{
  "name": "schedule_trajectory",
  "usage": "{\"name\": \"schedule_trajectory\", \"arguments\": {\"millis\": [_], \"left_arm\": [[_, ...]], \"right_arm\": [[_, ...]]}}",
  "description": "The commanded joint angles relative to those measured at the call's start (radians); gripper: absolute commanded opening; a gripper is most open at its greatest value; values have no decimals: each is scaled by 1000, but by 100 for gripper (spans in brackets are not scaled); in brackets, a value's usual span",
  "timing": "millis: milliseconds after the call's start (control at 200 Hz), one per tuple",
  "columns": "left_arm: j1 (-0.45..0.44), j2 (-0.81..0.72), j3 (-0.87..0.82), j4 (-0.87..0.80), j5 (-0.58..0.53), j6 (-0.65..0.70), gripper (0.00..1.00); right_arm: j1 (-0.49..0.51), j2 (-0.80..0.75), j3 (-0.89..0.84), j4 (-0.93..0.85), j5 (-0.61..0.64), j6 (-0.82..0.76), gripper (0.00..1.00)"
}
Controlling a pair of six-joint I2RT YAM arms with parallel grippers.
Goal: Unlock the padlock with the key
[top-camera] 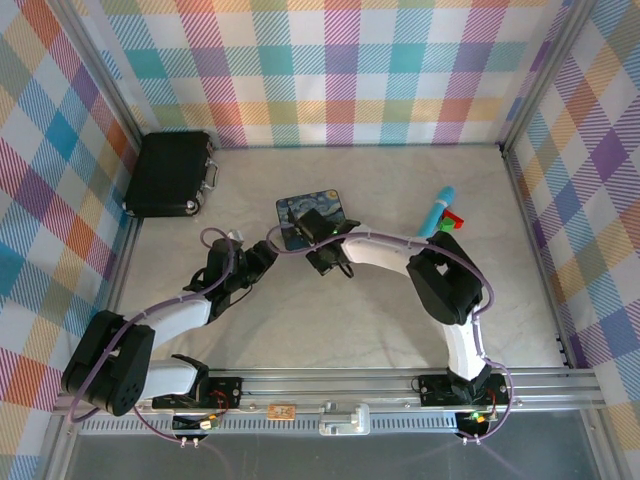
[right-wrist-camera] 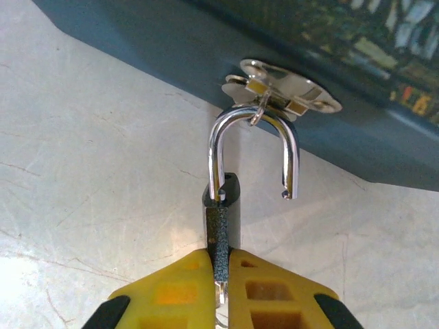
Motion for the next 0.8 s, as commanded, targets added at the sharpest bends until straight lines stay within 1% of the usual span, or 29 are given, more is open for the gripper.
{"name": "schedule_trajectory", "arguments": {"millis": [0, 60, 125, 150, 250, 305, 340, 435, 565, 675, 700, 795], "left_arm": [[-24, 44, -3, 74, 43, -6, 54], [-37, 65, -2, 102, 43, -16, 54], [-53, 89, 2, 128, 44, -24, 53], [-59, 100, 5, 137, 42, -28, 53], [-79, 141, 18, 180, 41, -43, 53], [-87, 165, 26, 197, 40, -50, 52], [-90, 177, 31, 209, 41, -55, 52], [-96, 210, 36, 240, 44, -66, 52], [-106, 250, 53, 247, 44, -64, 51], [-111, 292, 67, 266, 54, -68, 50], [-112, 302, 70, 275, 54, -71, 49], [-123, 351, 73, 361, 40, -103, 43]], "right_arm": [[-33, -27, -33, 65, -195, -88, 0], [-43, -30, -36, 76, -232, -120, 0], [-52, -26, -32, 76, -263, -122, 0], [-55, -26, -29, 74, -281, -155, 0], [-73, -29, -27, 74, -387, -144, 0], [-87, -28, -24, 71, -418, -138, 0], [-93, -23, -22, 64, -414, -102, 0], [-101, -19, -28, 54, -385, -85, 0], [-104, -21, -42, 80, -407, -75, 0], [-105, -17, -22, 80, -359, -122, 0], [-104, -15, -15, 75, -353, -166, 0], [-105, -2, 14, 67, -349, -227, 0]]}}
